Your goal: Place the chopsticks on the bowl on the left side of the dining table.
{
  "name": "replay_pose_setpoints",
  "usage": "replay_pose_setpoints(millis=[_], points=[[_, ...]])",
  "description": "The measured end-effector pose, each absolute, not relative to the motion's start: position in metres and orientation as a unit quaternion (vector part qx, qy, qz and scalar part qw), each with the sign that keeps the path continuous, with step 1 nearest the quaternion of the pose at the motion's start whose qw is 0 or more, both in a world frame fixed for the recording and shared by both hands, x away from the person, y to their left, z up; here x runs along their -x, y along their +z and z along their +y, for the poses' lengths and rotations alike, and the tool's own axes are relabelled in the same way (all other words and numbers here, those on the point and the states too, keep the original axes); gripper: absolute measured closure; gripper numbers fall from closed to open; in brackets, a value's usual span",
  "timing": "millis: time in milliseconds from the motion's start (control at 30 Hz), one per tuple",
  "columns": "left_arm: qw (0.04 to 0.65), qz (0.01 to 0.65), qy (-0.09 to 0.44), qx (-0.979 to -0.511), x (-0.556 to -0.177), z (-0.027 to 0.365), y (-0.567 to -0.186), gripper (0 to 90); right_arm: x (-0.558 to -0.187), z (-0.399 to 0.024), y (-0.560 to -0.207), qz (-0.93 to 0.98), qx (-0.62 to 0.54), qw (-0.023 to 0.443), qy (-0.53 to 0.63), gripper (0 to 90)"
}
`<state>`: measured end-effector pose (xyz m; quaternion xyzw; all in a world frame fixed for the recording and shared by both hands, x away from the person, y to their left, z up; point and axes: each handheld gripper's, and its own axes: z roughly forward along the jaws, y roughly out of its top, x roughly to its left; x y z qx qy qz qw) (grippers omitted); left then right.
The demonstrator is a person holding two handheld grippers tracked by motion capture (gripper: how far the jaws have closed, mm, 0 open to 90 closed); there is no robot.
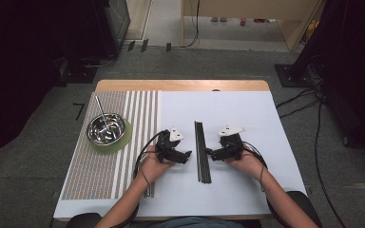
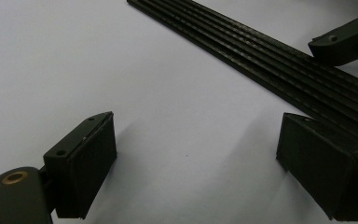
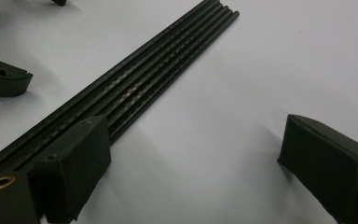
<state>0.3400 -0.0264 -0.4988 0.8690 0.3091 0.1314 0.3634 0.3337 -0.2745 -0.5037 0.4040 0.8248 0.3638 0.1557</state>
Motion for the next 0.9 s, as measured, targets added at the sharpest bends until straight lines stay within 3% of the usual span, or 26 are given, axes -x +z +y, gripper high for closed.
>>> replay_pose_setpoints(millis=[900], points=[[0.360, 0.286, 0.113, -0.881, -0.3428, -0.0298, -0.4949, 15.0, -0.3336, -0.2746, -0.5038, 0.825, -0.404, 0.156, 0.364, 8.1]])
